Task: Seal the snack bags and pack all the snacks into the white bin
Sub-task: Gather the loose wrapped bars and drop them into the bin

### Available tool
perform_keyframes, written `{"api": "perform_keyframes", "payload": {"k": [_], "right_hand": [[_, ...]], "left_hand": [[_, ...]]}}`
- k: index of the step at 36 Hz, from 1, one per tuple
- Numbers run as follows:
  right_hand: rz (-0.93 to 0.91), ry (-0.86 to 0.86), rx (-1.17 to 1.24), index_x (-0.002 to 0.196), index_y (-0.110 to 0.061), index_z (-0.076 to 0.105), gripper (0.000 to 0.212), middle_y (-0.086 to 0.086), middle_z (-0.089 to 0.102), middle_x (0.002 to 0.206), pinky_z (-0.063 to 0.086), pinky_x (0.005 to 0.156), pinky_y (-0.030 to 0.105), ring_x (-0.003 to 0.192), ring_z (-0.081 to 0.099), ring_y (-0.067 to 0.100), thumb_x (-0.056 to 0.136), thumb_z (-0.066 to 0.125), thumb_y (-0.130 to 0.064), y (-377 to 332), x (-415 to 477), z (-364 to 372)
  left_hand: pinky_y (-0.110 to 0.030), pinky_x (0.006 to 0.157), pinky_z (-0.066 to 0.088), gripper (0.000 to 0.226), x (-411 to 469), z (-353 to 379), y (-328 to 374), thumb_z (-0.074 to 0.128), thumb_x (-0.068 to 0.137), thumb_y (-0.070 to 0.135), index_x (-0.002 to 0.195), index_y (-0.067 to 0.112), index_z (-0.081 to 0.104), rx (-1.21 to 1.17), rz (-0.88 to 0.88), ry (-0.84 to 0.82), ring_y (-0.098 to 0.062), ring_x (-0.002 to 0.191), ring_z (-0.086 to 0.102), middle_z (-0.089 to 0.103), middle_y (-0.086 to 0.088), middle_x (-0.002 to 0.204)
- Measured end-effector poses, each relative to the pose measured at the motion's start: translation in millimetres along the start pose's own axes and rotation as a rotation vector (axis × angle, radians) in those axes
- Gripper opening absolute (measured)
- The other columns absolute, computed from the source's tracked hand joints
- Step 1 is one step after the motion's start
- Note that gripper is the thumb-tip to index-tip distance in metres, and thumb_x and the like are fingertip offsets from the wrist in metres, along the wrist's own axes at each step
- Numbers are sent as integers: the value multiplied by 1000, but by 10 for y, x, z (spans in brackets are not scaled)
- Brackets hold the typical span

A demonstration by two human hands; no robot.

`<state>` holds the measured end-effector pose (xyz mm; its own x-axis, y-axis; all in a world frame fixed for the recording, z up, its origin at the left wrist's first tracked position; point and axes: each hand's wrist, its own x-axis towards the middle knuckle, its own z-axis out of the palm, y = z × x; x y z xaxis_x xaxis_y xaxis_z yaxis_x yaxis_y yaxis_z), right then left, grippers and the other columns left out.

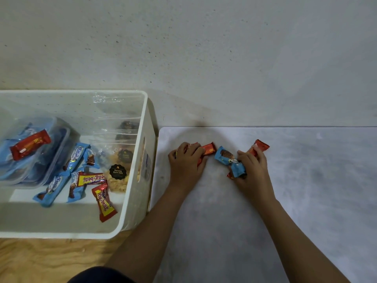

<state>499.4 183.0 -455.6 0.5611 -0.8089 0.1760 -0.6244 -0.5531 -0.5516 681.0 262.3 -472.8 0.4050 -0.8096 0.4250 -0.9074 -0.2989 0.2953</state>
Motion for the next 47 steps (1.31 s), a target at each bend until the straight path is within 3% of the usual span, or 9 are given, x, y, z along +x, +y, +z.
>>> {"api": "perform_keyframes", "payload": {"k": [6,11,17,22,29,33,37,41,47], "right_hand": [[-87,101,9,90,3,59,33,18,63,94,48,81,41,116,40,28,66,81,-4,8,-20,14],[-106,107,2,90,0,57,32,18,62,97,49,75,39,105,40,24,68,79,-3,20,-45,-10],[67,50,125,93,-2,57,24,12,59,102,32,76,22,101,48,28,77,73,-8,-79,-113,-112],[159,154,309,100,-25,55,15,-20,55,96,33,70,10,94,48,12,86,60,-26,-217,-150,-221],[116,277,390,107,-35,50,20,-8,56,105,44,74,14,99,56,16,87,56,-36,-406,-171,-477],[42,270,407,117,-35,54,30,-20,53,105,55,81,40,101,60,23,87,59,-33,-587,-76,-707],[-39,264,440,129,-39,48,44,-23,51,105,56,82,43,100,61,23,87,59,-28,-1012,72,-951],[-141,260,435,132,-35,46,51,-21,52,101,54,82,32,103,54,18,88,61,-15,-1605,198,-1069],[-269,190,496,134,-34,45,51,-39,49,105,55,79,47,102,54,19,89,60,-17,-2599,238,-815]], "left_hand": [[-36,76,40,28,-13,-27,1,48,86,39,108,31,64,10,9,-39,-20,103,58,65,11,104],[-37,74,41,31,-27,-63,5,46,86,37,110,28,66,-28,-8,-12,-24,97,61,66,5,102],[-36,76,39,39,-47,-163,153,44,87,39,117,25,64,-229,-179,-23,-26,100,59,65,0,107],[-39,80,43,43,2,-325,403,41,88,42,123,27,59,-441,-256,-22,-23,99,55,62,-2,110],[-44,78,51,39,231,-688,690,47,89,40,120,22,62,-713,-271,114,-18,96,56,62,0,104],[-46,78,50,42,431,-1115,764,45,87,41,121,24,61,-788,-275,197,-22,93,56,59,-1,102],[-49,75,51,36,586,-1681,703,49,89,39,124,33,57,-853,-232,341,-26,91,56,53,9,99],[-47,89,47,39,676,-2229,398,45,86,50,124,56,41,-818,-249,342,-17,102,51,48,21,101],[-49,87,47,35,516,-2857,-505,52,91,40,122,54,46,-716,-328,373,-17,99,52,49,21,95]]}}
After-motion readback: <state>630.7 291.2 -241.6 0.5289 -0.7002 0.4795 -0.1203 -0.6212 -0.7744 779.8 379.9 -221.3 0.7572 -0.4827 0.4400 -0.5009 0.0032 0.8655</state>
